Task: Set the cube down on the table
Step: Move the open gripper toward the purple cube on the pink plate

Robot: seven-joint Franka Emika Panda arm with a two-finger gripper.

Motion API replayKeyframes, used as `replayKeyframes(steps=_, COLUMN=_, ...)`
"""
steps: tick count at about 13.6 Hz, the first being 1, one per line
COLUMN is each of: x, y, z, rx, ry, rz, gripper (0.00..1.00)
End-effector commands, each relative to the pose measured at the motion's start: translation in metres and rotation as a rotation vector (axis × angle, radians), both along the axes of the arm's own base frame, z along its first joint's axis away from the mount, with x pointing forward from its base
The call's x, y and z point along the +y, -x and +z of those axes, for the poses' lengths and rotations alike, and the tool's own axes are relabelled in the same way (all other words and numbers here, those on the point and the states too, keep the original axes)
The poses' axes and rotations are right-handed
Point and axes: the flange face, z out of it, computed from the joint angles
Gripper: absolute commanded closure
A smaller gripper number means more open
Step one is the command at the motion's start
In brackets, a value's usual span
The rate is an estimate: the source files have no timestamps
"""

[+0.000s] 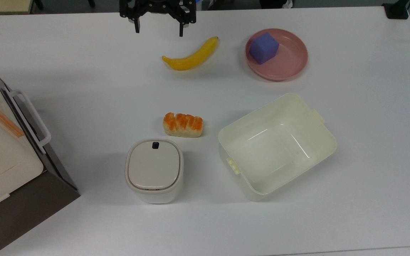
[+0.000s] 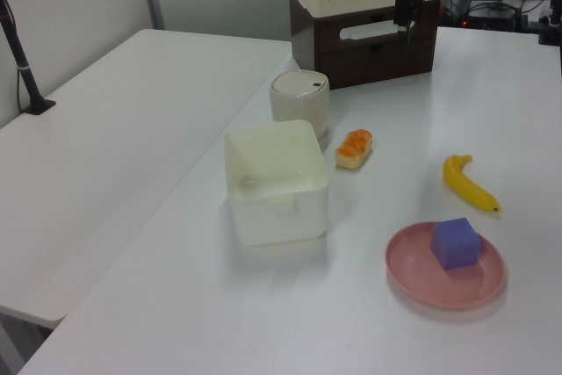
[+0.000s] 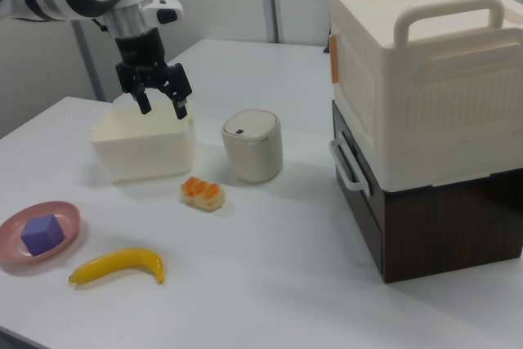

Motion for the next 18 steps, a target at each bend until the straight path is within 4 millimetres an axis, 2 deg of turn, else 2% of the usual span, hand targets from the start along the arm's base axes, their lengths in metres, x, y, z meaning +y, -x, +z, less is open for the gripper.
replayKeyframes(steps=1, x=0.005, y=0.011, z=0.001, rx=0.032, ry=-0.006, rz=0.028, gripper=0.0)
replayKeyframes(steps=5, x=0.009, y=0.008, z=-0.003, rx=0.034, ry=-0.005, rz=0.034, gripper=0.0)
replayKeyframes(steps=10, x=0.026, y=0.008, z=-0.009, rx=0.047, ry=-0.014, rz=0.096, gripper=0.0)
replayKeyframes(steps=14, x=0.068, y=0.015, z=-0.025, rx=0.083, ry=-0.052, rz=0.16, gripper=0.0)
replayKeyframes(steps=15, x=0.084, y=0.018, z=-0.029, rx=0.094, ry=-0.052, rz=0.187, gripper=0.0)
replayKeyframes(steps=18, x=0.164, y=0.048, z=-0.072, rx=0.188, ry=-0.043, rz=0.33, gripper=0.0)
